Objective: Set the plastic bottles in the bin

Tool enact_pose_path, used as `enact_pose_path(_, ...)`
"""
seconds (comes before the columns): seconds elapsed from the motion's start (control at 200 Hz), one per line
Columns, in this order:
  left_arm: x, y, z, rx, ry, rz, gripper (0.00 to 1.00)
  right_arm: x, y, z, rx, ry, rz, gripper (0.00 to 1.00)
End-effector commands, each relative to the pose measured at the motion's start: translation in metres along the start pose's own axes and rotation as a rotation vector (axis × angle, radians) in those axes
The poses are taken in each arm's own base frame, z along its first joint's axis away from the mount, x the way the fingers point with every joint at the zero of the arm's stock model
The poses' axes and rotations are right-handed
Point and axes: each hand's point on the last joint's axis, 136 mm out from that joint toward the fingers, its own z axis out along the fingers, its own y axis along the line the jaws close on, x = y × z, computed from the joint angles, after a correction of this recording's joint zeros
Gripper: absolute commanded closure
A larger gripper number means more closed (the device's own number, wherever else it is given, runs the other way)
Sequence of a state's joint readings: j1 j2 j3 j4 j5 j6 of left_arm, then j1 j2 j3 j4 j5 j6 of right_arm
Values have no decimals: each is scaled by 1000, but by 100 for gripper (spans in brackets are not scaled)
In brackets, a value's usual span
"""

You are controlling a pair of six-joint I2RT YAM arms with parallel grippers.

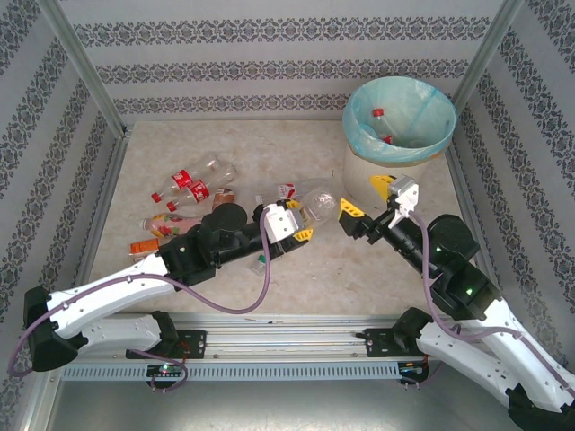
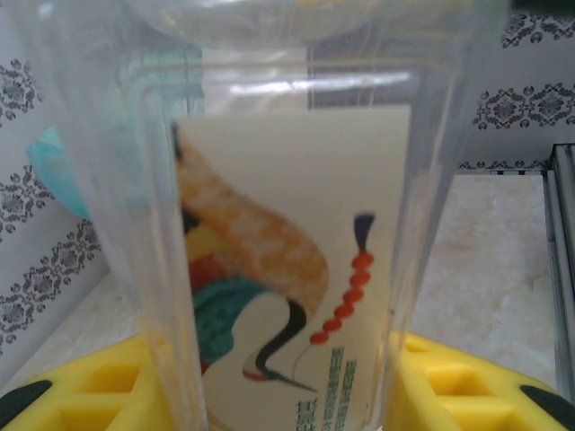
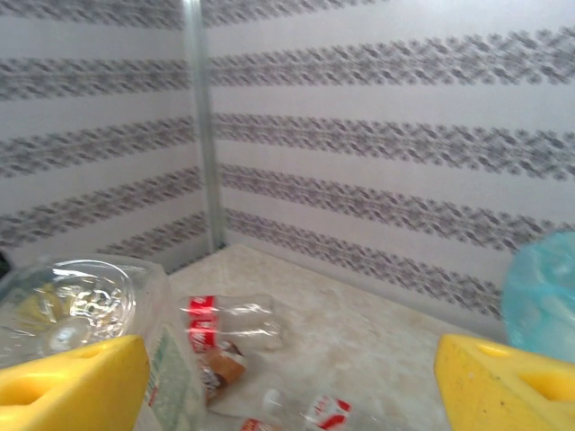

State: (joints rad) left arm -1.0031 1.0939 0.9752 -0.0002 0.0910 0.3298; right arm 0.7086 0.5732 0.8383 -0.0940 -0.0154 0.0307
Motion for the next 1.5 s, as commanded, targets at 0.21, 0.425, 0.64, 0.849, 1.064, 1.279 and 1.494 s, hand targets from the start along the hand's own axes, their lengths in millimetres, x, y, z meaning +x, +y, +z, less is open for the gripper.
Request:
enact_pose_path(0.21,-12,-32,2,106,-89,98,97,0,70,-11,-404,-56,-29,15)
enact_pose_path(0.425,-15,-35,0,101,-109,98,97,2,74,-6,-421,-36,-27,15)
enact_pose_path(0.64,-21,-22,-3,31,-119,55,100,-3,72,-7,-405,-55,-29,15)
enact_pose_path(0.849,-25,-15,-6,1,-127,24,100,8,78,4,-432,7,-5,14)
enact_pose_path(1.064,-26,-13,-6,-11,-132,16,100,14,80,13,-428,32,-14,14)
enact_pose_path(1.279,-29,-11,-6,-20,-141,11,100,24,77,19,-399,72,-29,14)
enact_pose_path(1.494,-29,-12,-5,-18,-142,8,100,26,76,22,-371,82,-36,13)
